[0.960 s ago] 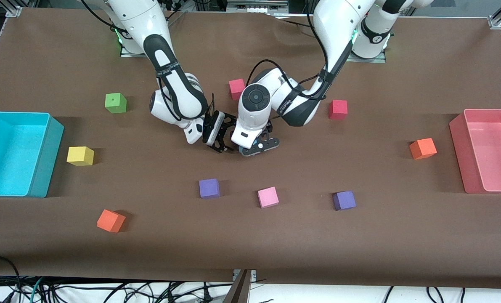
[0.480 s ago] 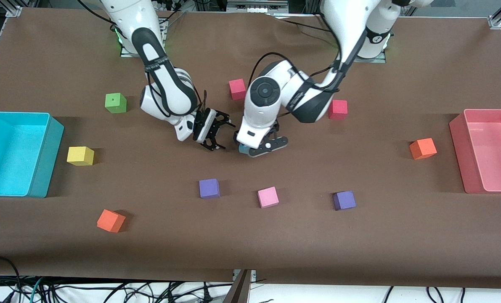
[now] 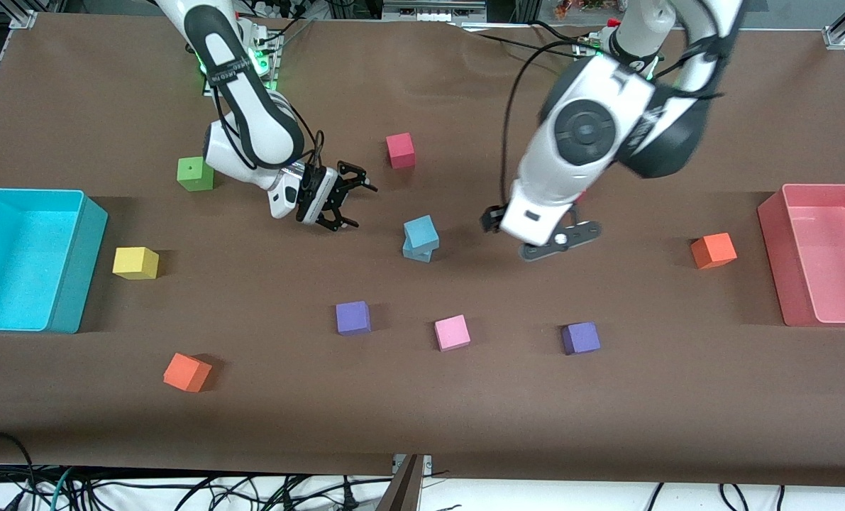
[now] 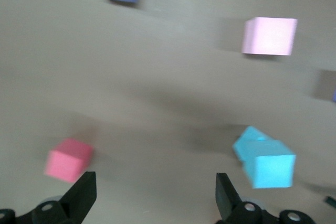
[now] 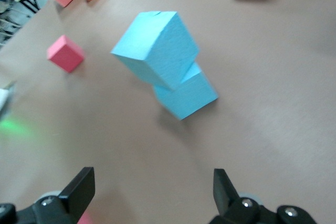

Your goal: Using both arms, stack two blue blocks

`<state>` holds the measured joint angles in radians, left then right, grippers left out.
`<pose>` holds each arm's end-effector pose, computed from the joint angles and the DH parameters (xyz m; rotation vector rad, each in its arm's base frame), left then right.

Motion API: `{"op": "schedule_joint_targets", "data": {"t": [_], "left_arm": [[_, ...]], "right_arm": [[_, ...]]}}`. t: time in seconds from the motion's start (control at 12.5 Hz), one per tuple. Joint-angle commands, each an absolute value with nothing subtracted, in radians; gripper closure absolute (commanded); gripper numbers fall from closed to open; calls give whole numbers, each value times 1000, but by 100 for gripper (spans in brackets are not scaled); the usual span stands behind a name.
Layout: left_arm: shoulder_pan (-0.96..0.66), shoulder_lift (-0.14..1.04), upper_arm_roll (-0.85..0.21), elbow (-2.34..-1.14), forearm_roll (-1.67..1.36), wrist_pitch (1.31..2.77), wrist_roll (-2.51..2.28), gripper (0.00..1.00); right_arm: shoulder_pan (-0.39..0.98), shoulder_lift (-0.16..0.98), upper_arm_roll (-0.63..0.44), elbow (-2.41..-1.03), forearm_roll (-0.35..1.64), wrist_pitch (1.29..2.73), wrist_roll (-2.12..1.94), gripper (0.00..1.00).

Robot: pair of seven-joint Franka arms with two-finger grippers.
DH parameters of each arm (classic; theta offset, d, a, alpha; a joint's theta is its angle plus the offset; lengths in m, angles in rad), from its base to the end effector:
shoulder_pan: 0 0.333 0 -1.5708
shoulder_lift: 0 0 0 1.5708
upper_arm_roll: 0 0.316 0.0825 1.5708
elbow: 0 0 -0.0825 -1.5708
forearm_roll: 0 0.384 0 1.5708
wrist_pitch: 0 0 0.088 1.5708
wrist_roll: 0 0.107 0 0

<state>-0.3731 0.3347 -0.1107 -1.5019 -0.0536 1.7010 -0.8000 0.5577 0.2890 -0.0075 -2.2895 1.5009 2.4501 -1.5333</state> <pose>0.5740 -0.2974 0.4666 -3.0805 -0.5136 0.2511 0.4412 0.2710 0.2145 -2.1644 -0.9011 -0.3781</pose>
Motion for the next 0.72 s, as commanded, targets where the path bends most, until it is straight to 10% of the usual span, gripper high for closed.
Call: {"op": "schedule_joint_targets", "data": {"t": [0.0, 0.64], "left_arm": [[-250, 209, -129, -1568, -63, 1626, -627, 0], [-57, -21, -86, -1689, -18, 1556, -148, 0]], "right_arm": [[494, 181, -2, -2319, 1248, 2340, -1215, 0], [397, 158, -156, -2024, 412, 1921, -527, 0]]}}
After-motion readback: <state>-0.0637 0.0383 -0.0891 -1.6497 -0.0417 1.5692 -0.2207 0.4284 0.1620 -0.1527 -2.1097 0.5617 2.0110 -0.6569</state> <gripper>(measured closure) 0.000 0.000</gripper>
